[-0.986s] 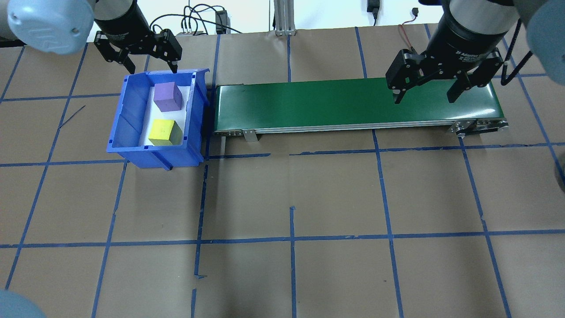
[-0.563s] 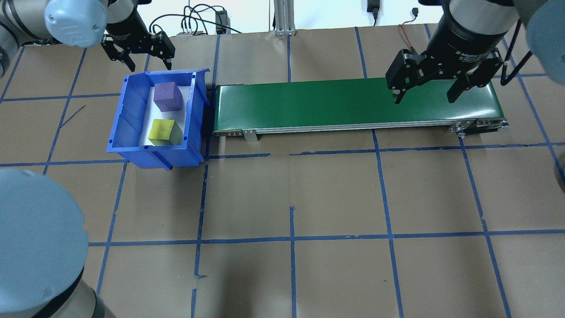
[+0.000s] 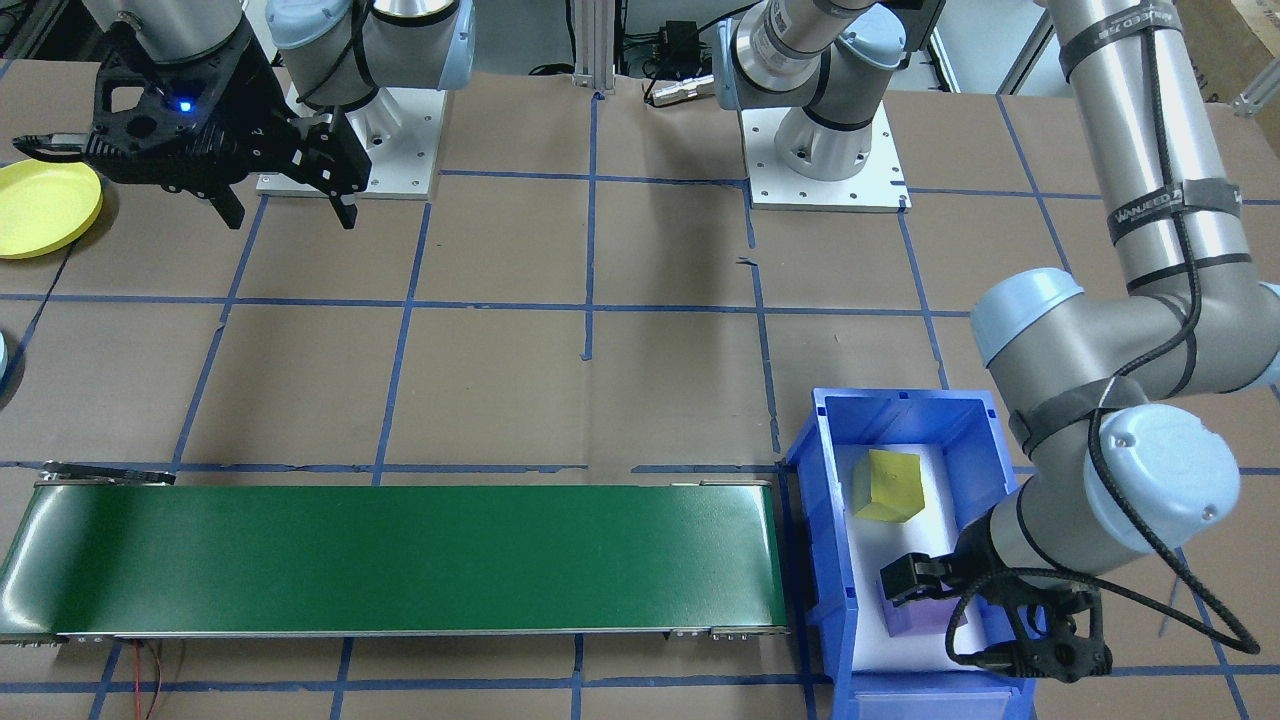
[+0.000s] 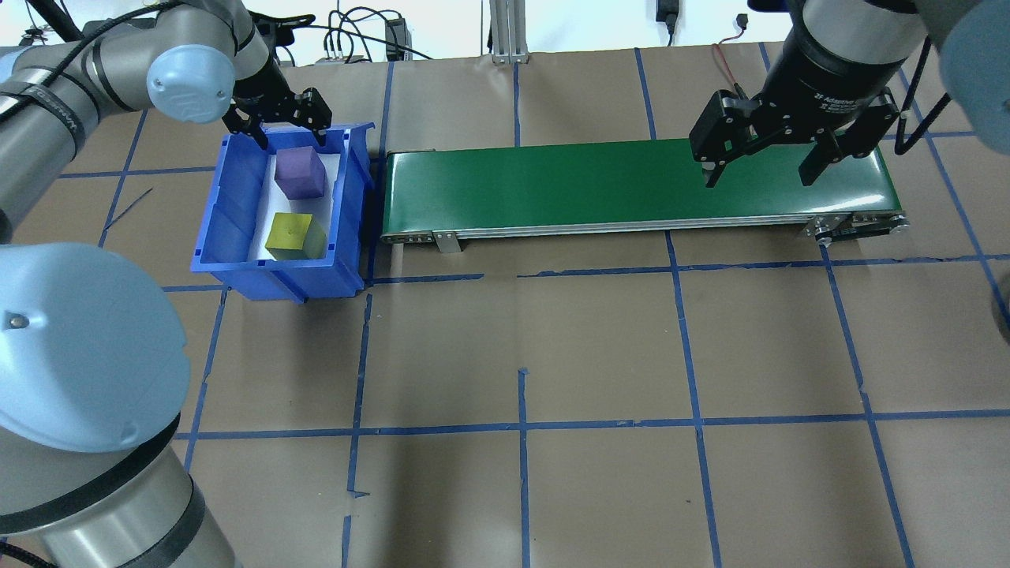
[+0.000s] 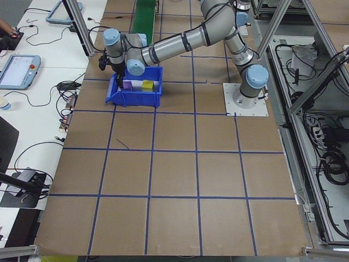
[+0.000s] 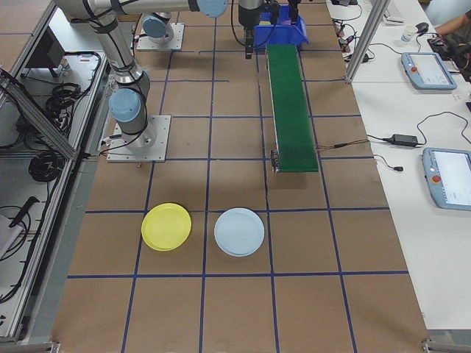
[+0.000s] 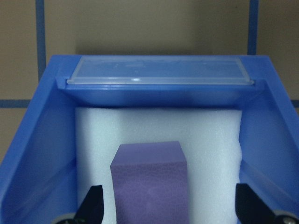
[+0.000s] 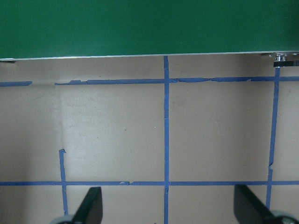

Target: Move block left to right into plate

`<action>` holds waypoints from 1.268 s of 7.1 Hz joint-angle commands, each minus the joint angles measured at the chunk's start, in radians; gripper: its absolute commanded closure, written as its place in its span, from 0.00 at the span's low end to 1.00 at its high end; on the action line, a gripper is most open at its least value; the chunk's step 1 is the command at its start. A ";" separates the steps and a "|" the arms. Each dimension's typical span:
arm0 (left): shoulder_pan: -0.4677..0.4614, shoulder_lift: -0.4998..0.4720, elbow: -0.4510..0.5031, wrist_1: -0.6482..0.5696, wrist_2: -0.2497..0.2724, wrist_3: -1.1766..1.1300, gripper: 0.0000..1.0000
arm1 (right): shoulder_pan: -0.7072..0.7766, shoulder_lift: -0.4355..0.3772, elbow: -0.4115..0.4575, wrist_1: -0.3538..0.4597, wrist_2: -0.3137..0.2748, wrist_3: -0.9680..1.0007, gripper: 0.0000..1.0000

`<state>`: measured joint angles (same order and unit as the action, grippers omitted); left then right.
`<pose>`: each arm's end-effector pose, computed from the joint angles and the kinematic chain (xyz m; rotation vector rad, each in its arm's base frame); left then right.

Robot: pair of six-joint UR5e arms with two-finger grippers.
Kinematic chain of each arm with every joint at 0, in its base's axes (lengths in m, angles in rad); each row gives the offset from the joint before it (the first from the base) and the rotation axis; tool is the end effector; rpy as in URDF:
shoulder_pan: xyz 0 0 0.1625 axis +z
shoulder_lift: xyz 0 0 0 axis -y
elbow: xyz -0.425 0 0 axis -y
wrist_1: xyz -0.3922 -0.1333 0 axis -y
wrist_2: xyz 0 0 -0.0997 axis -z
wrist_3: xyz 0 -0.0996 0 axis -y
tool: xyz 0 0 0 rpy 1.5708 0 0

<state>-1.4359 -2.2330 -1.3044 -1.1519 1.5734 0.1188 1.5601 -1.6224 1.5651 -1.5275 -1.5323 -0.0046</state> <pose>-0.0343 -0.7365 0.2492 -0.0253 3.1358 -0.0354 0.1321 -0.4722 0.5113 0.0090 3.1031 -0.0222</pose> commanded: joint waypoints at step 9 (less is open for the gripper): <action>-0.055 0.261 -0.047 -0.127 0.002 -0.023 0.47 | 0.000 -0.002 0.001 0.006 -0.003 0.005 0.00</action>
<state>-1.4550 -2.0452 -1.3411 -1.2185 1.5754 0.1142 1.5601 -1.6245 1.5644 -1.5212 -1.5346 0.0024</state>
